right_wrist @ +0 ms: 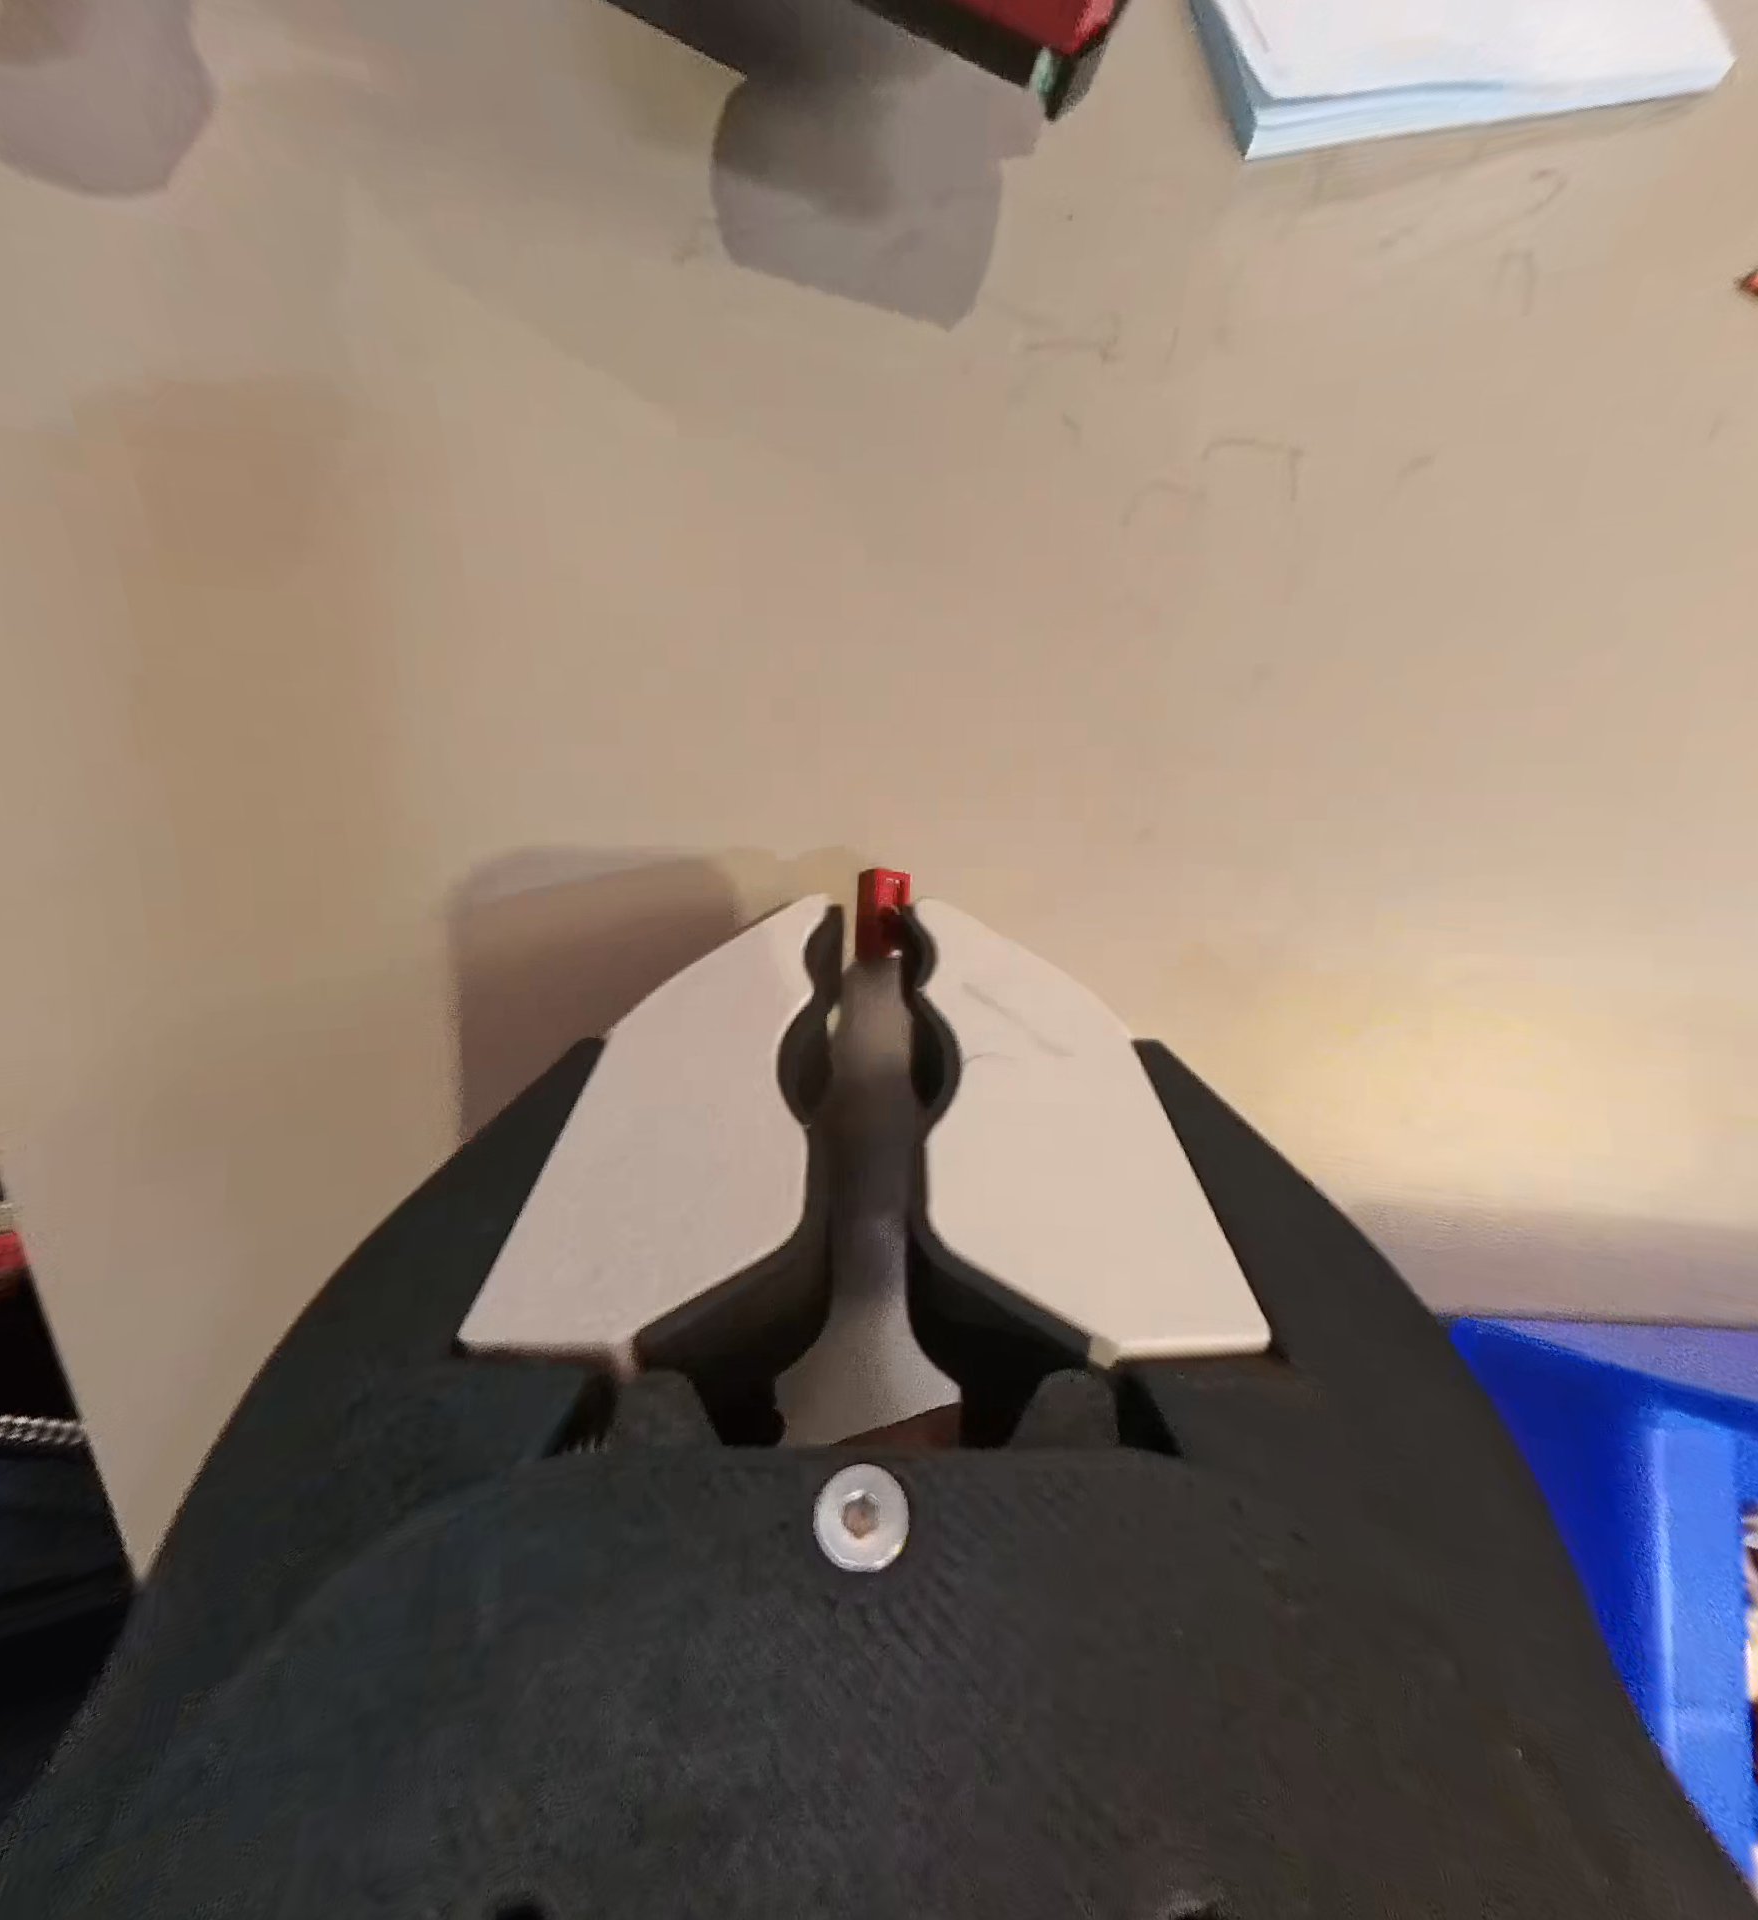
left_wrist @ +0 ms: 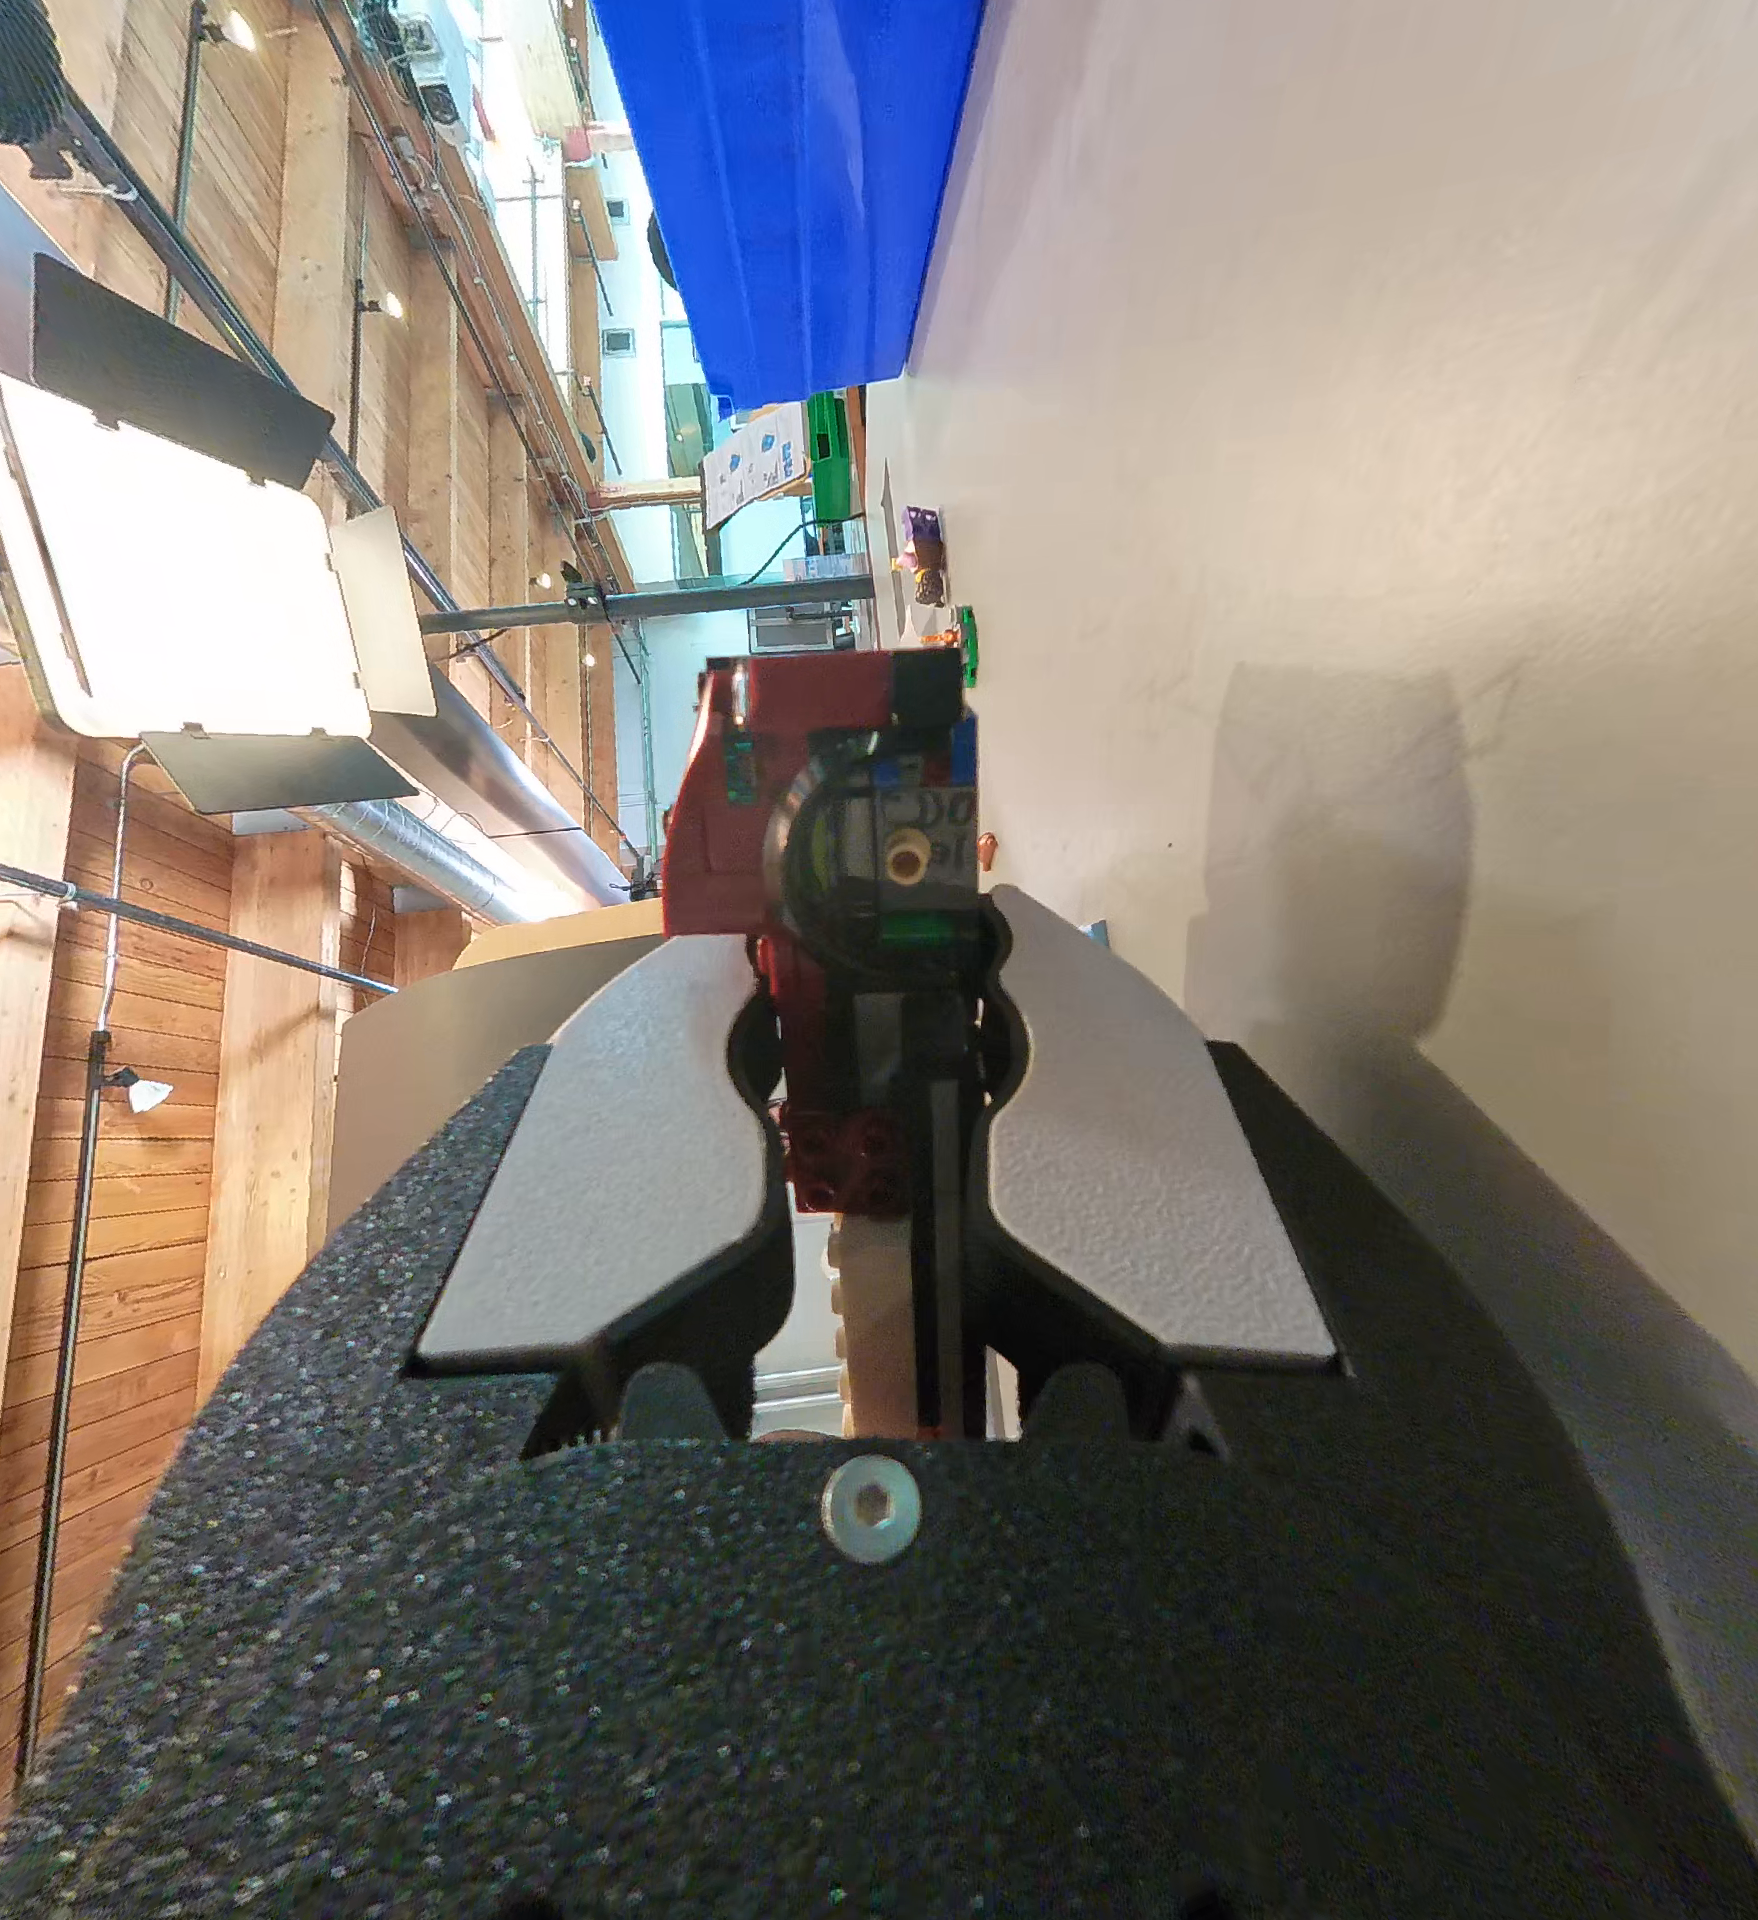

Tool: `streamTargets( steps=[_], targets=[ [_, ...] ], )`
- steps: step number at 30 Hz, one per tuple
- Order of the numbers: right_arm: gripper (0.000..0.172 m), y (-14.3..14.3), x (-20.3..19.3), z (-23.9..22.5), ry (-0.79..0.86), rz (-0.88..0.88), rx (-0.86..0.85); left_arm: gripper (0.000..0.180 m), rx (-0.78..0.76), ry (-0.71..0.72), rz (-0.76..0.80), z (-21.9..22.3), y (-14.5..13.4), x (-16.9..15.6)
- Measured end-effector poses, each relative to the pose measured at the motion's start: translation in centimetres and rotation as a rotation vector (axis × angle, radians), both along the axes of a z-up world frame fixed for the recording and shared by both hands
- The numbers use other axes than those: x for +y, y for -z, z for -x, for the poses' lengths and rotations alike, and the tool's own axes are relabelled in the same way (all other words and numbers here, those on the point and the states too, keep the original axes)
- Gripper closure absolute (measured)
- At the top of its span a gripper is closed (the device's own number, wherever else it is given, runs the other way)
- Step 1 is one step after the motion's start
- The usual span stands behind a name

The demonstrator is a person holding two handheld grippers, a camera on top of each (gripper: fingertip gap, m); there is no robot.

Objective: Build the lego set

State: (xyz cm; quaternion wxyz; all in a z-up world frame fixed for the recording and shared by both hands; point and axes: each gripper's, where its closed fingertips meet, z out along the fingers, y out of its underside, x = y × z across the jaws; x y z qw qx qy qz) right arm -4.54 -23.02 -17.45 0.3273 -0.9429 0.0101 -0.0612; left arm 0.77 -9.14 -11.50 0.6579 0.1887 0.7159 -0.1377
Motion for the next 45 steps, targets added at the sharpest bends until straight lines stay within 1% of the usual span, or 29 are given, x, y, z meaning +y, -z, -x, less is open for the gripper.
streamTargets(
  steps=[2, 3, 4, 6, 9, 12, 15, 18, 24, 28, 29, 30, 33, 38, 42, 45],
  targets=[
    [0.164, 0.0, 0.0, -0.2, 0.001, 0.027, 0.017, 0.146, 0.001, 0.000, 0.002, -0.1, 0.0, 0.0],
    [0.165, -0.1, 0.0, -0.4, -0.007, 0.036, -0.005, 0.146, 0.001, -0.001, 0.004, -0.2, 0.0, 0.0],
    [0.170, -0.4, 0.1, -0.5, -0.022, 0.031, -0.036, 0.146, 0.001, -0.001, 0.007, -0.2, -0.1, 0.1],
    [0.169, -1.7, 0.9, -0.5, -0.042, -0.021, -0.059, 0.146, 0.004, -0.002, 0.015, -0.1, -0.2, 0.3],
    [0.163, -4.0, 2.0, -1.7, 0.009, -0.128, -0.117, 0.146, 0.011, -0.007, 0.026, -0.2, -0.6, 0.9],
    [0.155, -4.8, 2.1, -2.6, 0.034, -0.165, -0.181, 0.145, 0.015, -0.012, 0.031, -0.3, -0.6, 1.1],
    [0.150, -4.0, 1.6, -2.8, 0.074, -0.137, -0.147, 0.145, 0.022, -0.018, 0.035, -0.4, -0.6, 1.2],
    [0.150, -2.4, 1.3, -3.3, 0.092, -0.081, -0.148, 0.145, 0.031, -0.020, 0.044, -0.6, -0.5, 1.3],
    [0.149, -1.1, 2.8, -3.9, 0.050, -0.059, -0.095, 0.145, 0.044, -0.009, 0.037, -0.6, -0.1, 1.1],
    [0.150, -0.2, 3.4, -3.5, 0.006, -0.005, -0.008, 0.146, 0.050, -0.009, 0.039, -0.6, -0.1, 1.2],
    [0.153, -0.1, 3.6, -3.0, -0.007, -0.001, 0.018, 0.146, 0.050, -0.011, 0.041, -0.6, -0.1, 1.2],
    [0.152, -0.1, 3.9, -2.6, -0.018, -0.004, 0.033, 0.146, 0.051, -0.012, 0.044, -0.6, -0.1, 1.3],
    [0.152, -0.1, 4.5, -1.6, -0.039, -0.007, 0.034, 0.145, 0.050, -0.011, 0.052, -0.6, -0.3, 1.3],
    [0.149, -0.1, 5.4, -1.1, -0.029, -0.027, 0.026, 0.146, 0.056, -0.004, 0.058, -0.5, -0.3, 1.1],
    [0.145, -0.2, 5.8, -1.9, 0.030, -0.026, 0.005, 0.145, 0.057, 0.001, 0.062, -0.3, -0.3, 0.9],
    [0.142, -0.4, 6.2, -1.7, 0.032, -0.046, 0.009, 0.145, 0.056, -0.002, 0.061, -0.3, -0.3, 0.9]
  ],
)
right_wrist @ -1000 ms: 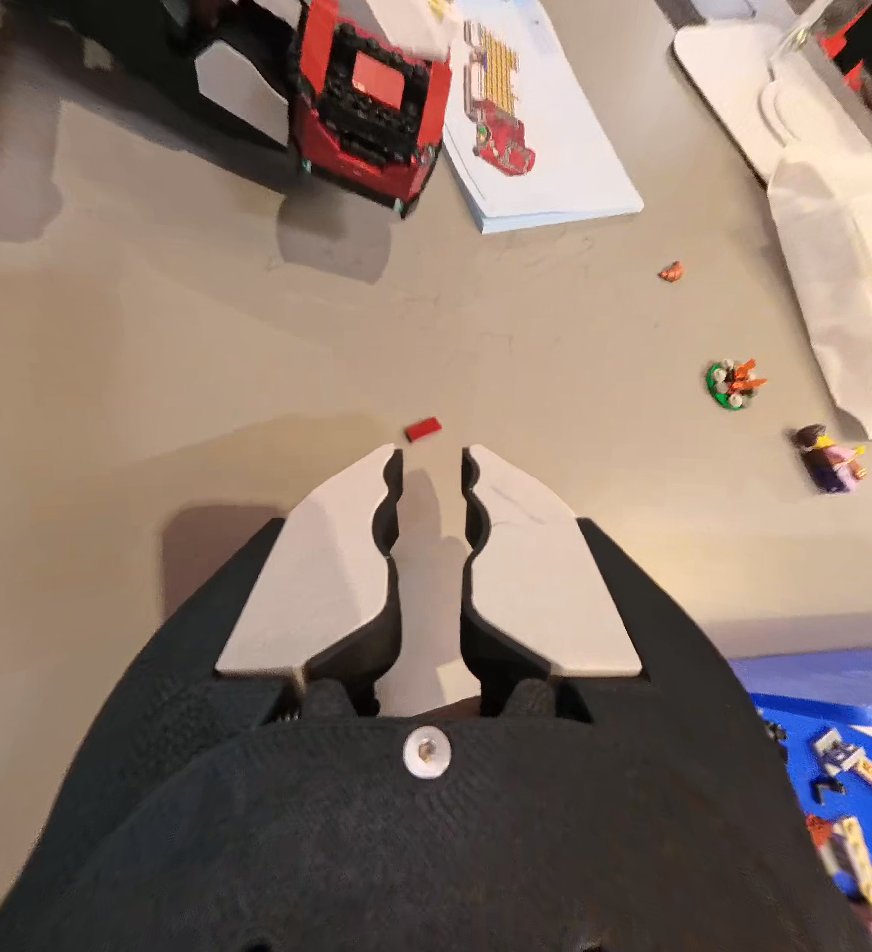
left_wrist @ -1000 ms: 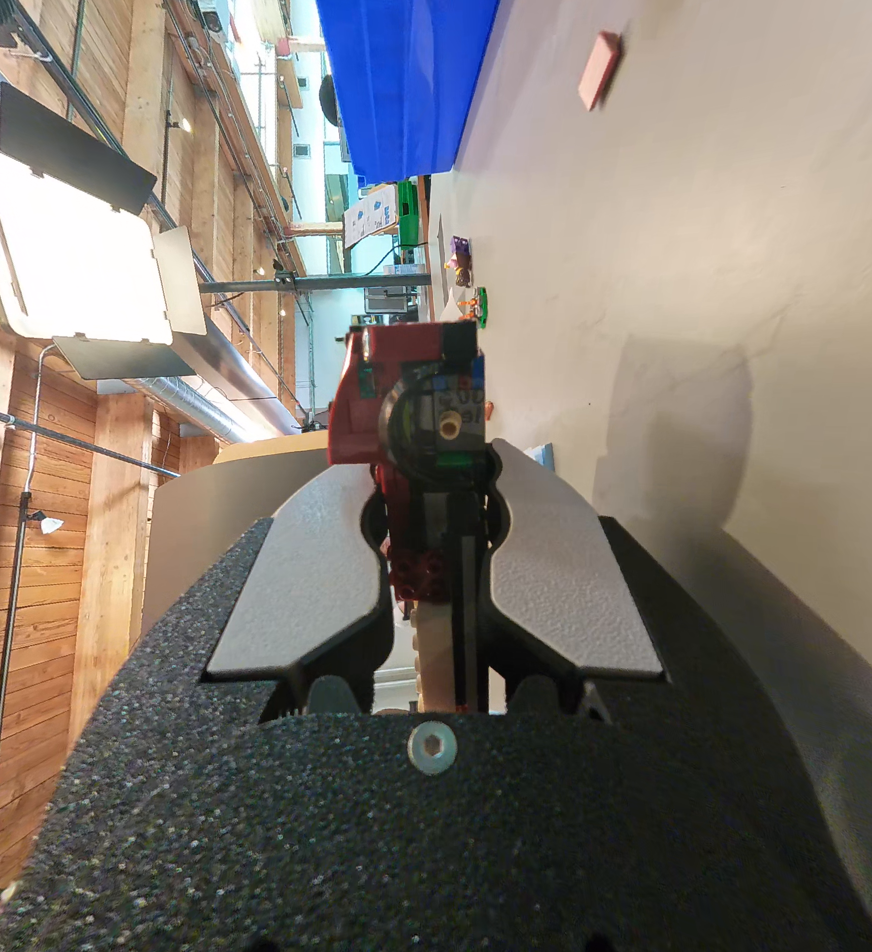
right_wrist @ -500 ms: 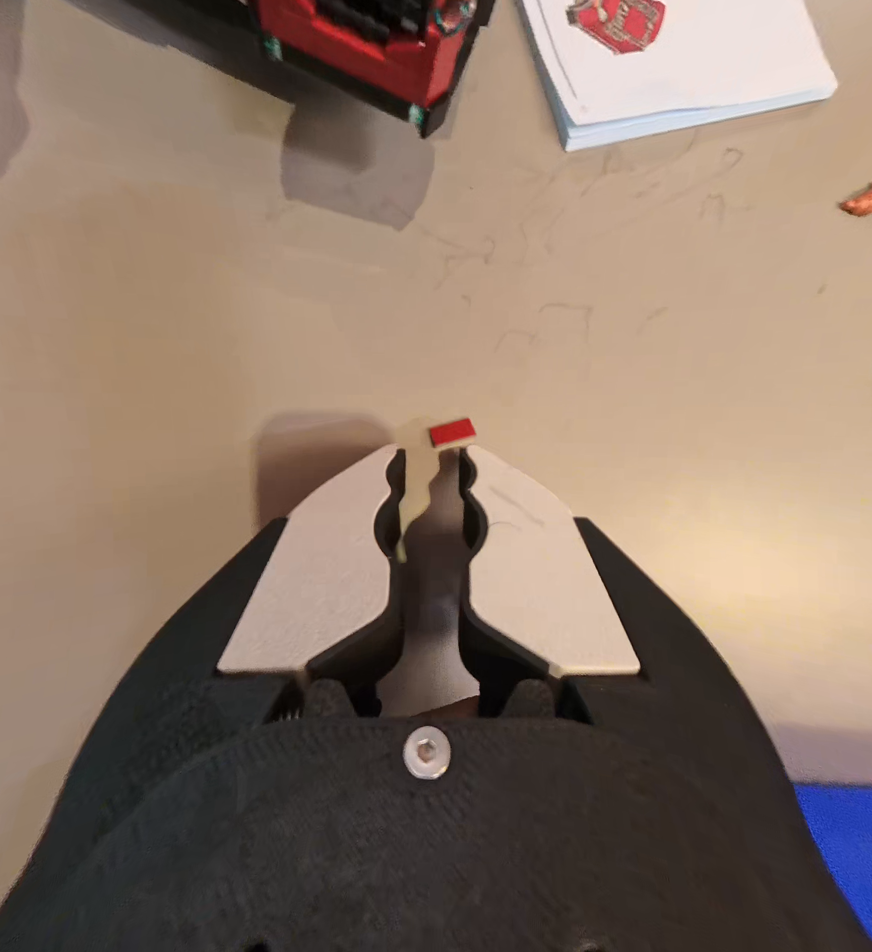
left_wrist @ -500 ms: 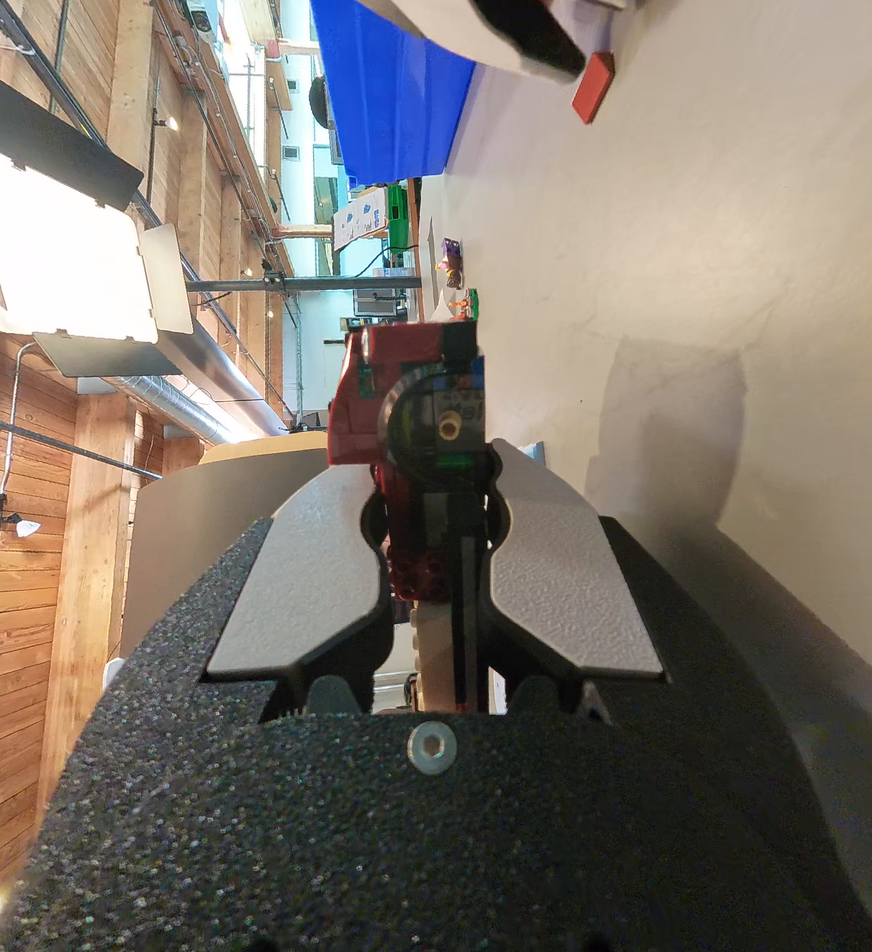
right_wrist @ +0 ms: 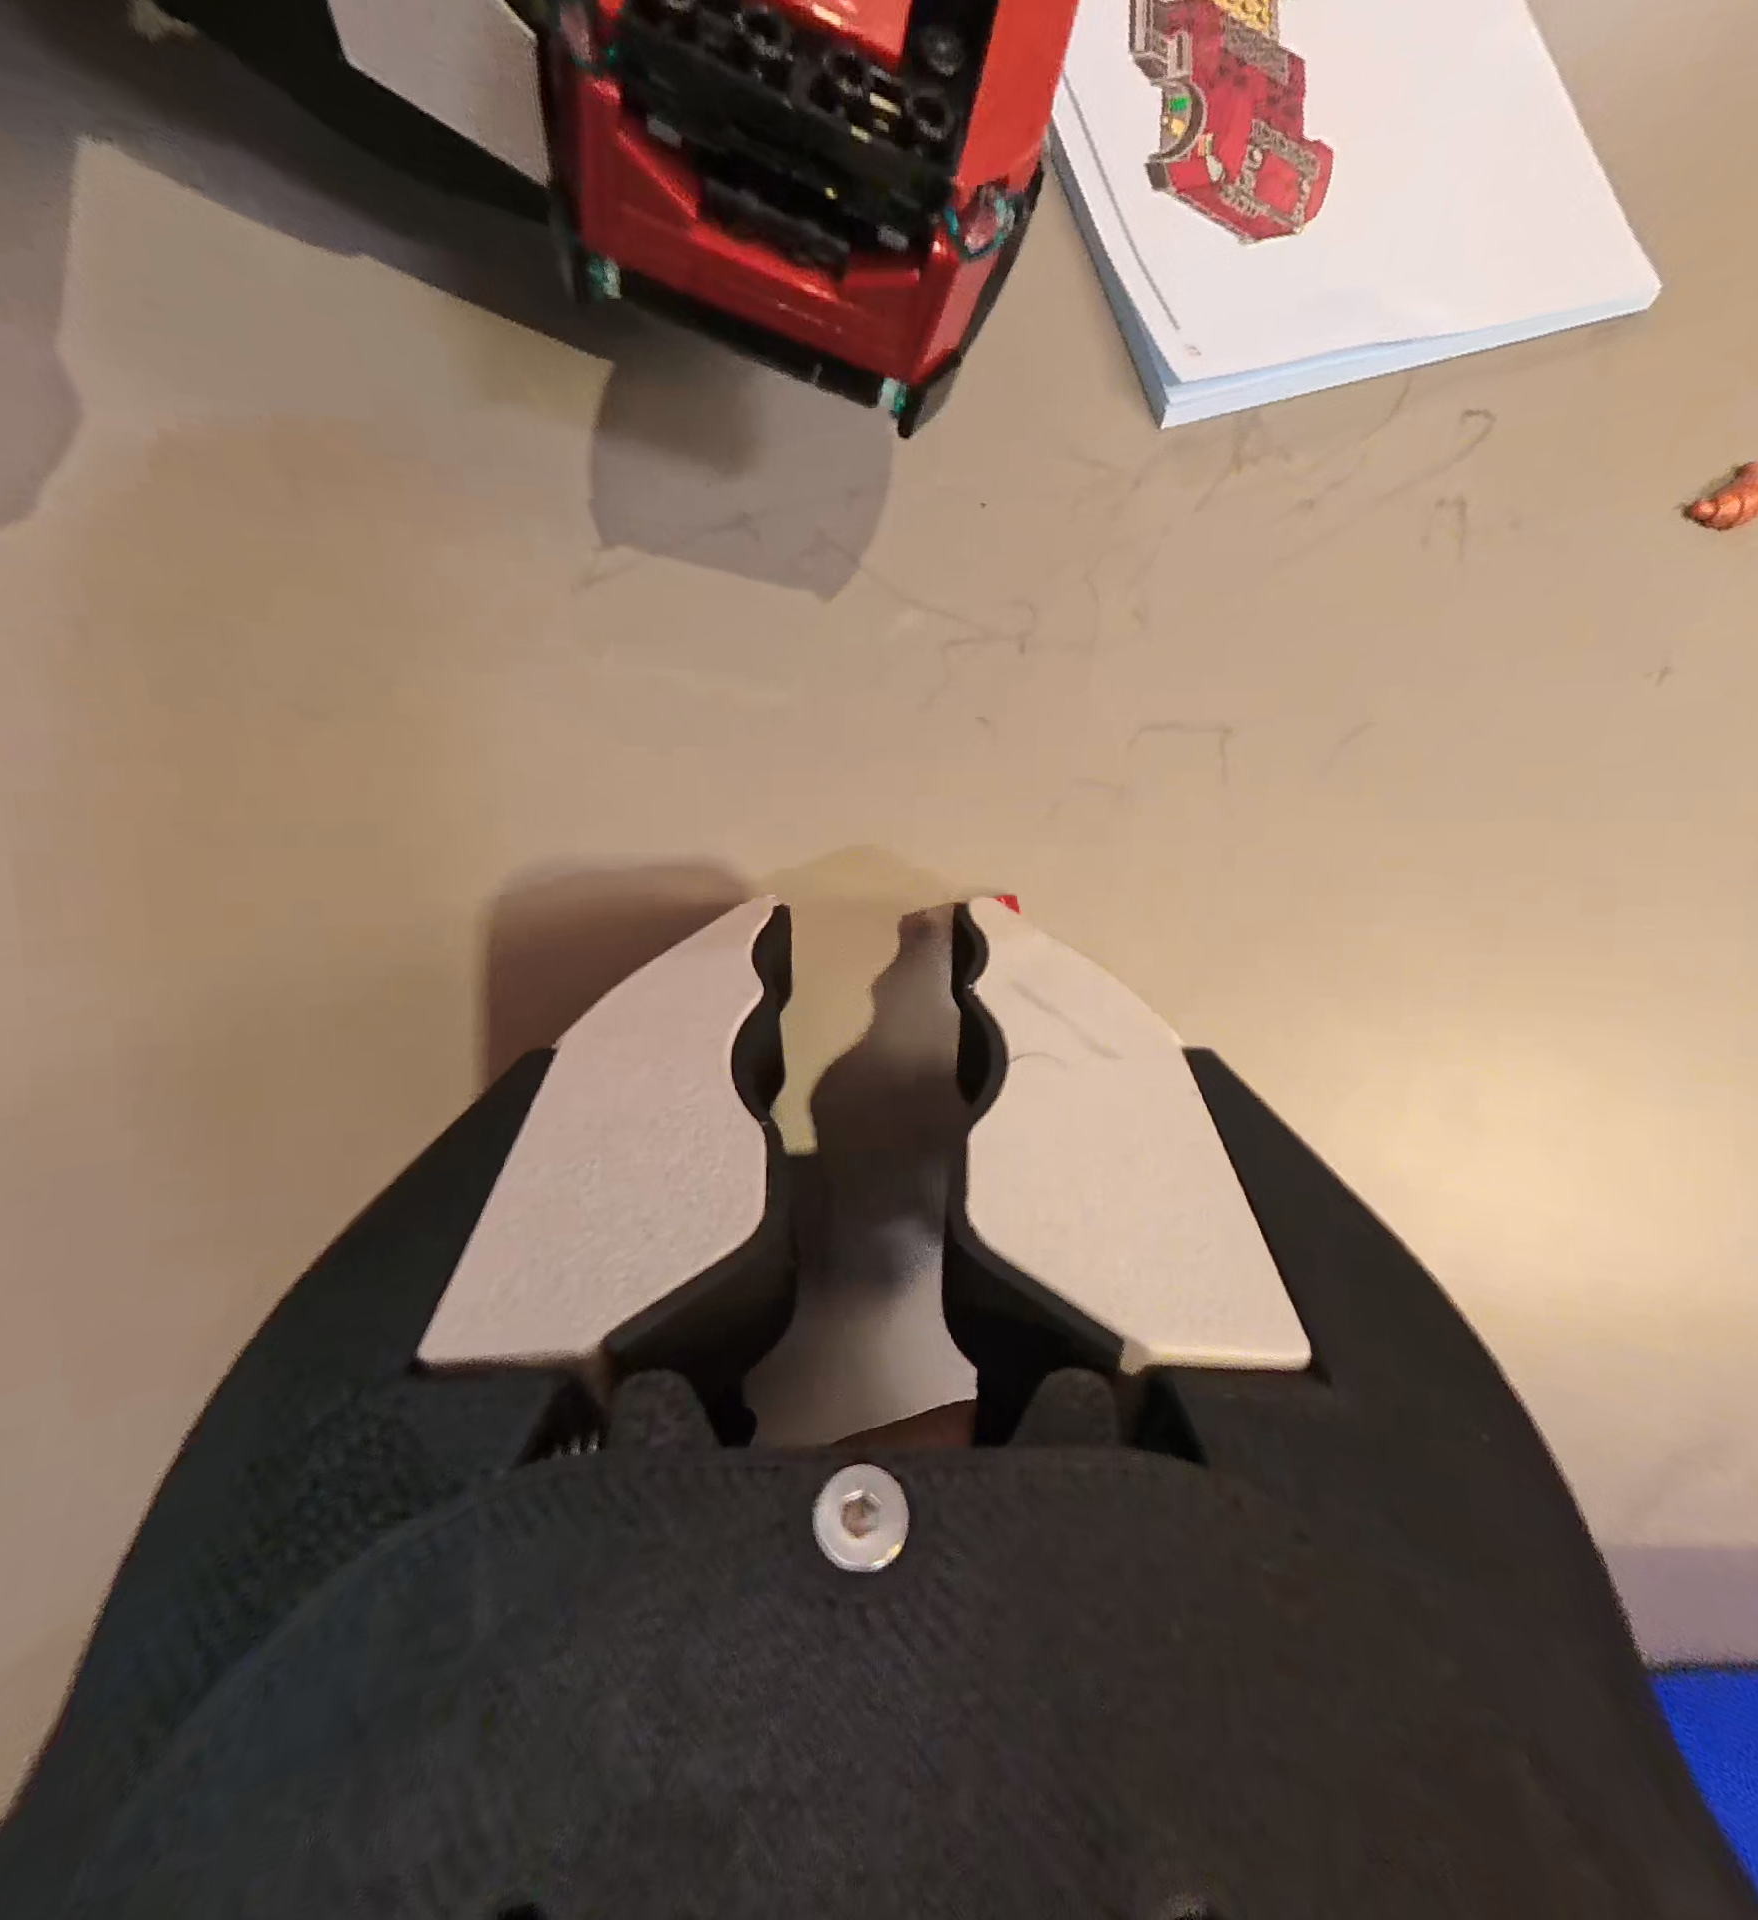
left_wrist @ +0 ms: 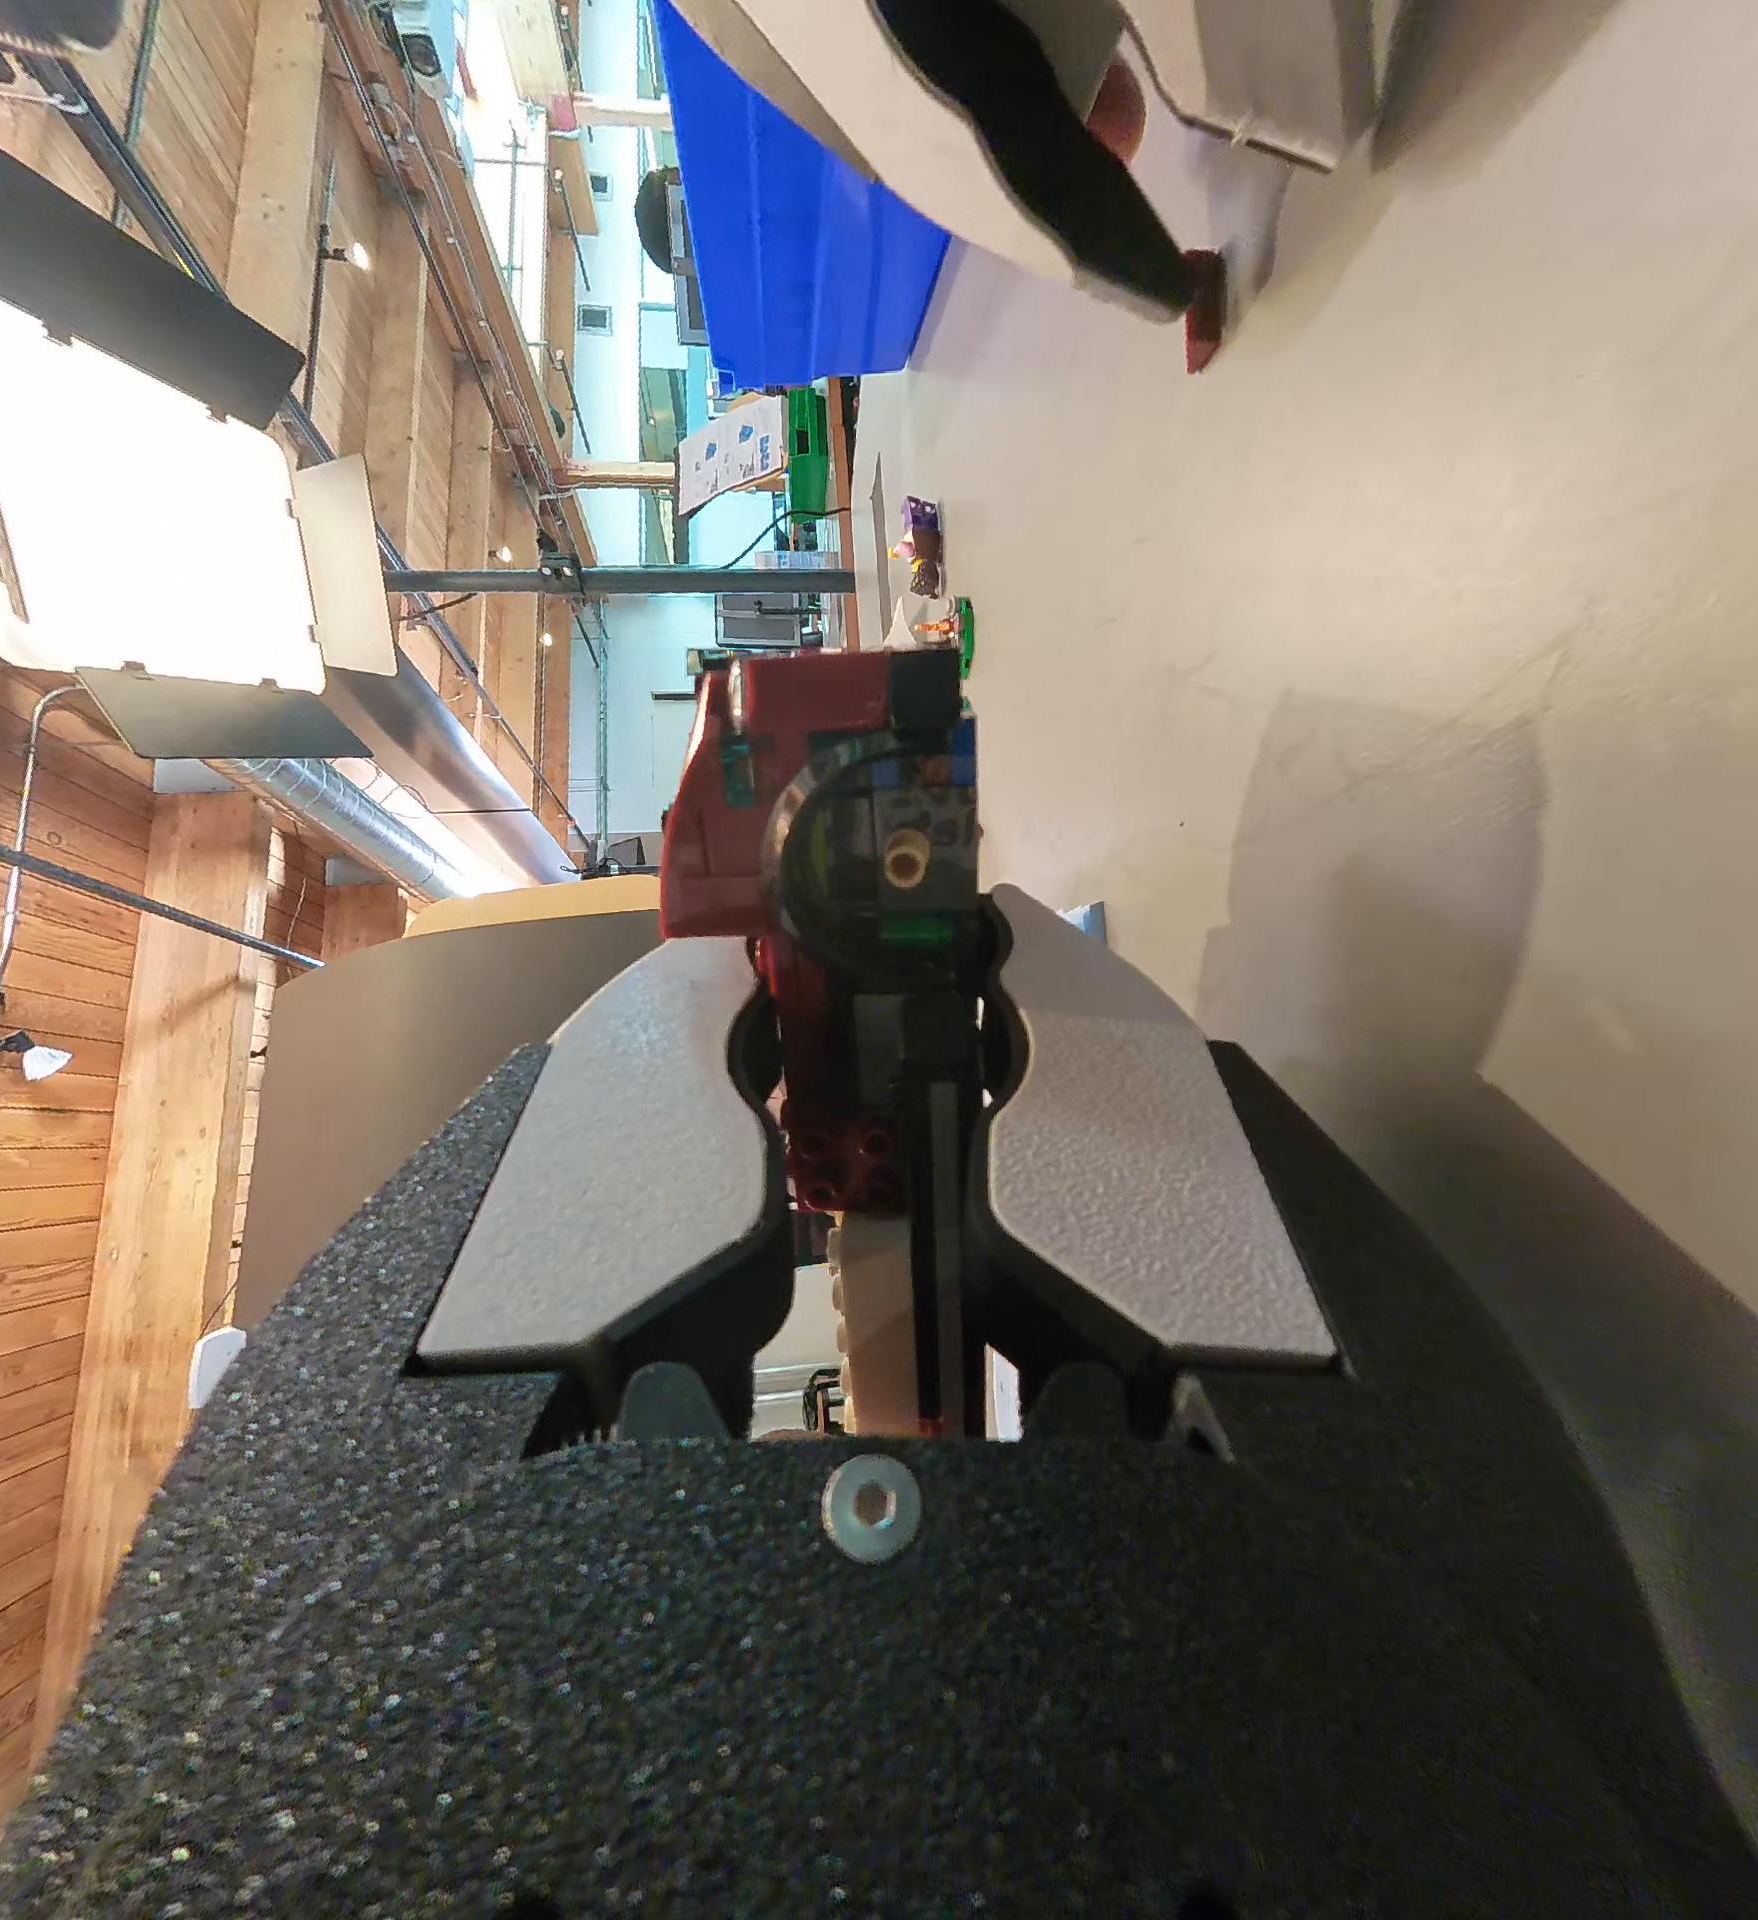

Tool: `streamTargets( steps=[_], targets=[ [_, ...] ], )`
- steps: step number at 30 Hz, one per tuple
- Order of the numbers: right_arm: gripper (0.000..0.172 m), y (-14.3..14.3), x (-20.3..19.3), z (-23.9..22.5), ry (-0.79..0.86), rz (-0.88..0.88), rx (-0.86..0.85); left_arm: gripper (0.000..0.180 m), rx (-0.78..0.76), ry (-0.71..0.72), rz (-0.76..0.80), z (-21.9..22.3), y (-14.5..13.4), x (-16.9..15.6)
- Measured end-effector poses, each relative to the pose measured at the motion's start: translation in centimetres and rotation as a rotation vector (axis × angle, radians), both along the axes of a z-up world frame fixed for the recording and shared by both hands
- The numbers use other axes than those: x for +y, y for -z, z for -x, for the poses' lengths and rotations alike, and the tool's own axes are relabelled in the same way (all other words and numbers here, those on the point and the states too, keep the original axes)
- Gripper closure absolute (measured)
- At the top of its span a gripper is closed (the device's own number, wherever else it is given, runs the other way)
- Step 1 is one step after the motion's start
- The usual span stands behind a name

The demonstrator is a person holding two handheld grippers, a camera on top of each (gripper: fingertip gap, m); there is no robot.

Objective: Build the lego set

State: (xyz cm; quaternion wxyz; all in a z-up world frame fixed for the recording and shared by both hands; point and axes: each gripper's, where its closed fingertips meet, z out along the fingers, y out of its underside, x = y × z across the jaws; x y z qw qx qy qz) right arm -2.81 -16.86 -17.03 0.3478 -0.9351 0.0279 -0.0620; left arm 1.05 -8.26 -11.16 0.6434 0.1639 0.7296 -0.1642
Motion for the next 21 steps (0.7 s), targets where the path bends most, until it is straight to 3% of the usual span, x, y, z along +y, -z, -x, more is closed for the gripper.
streamTargets(
  steps=[5, 9, 21],
  targets=[
    [0.138, -0.8, -0.3, -0.9, 0.078, -0.046, -0.003, 0.145, 0.000, -0.001, 0.004, 0.1, -0.1, 0.0],
    [0.134, 0.2, -1.3, -1.6, 0.140, -0.012, 0.038, 0.145, 0.003, 0.005, 0.010, 0.2, -0.1, -0.2],
    [0.134, -0.1, 0.3, 0.4, 0.057, -0.015, 0.072, 0.145, 0.002, 0.002, 0.009, 0.6, -0.1, -0.2]
  ],
)
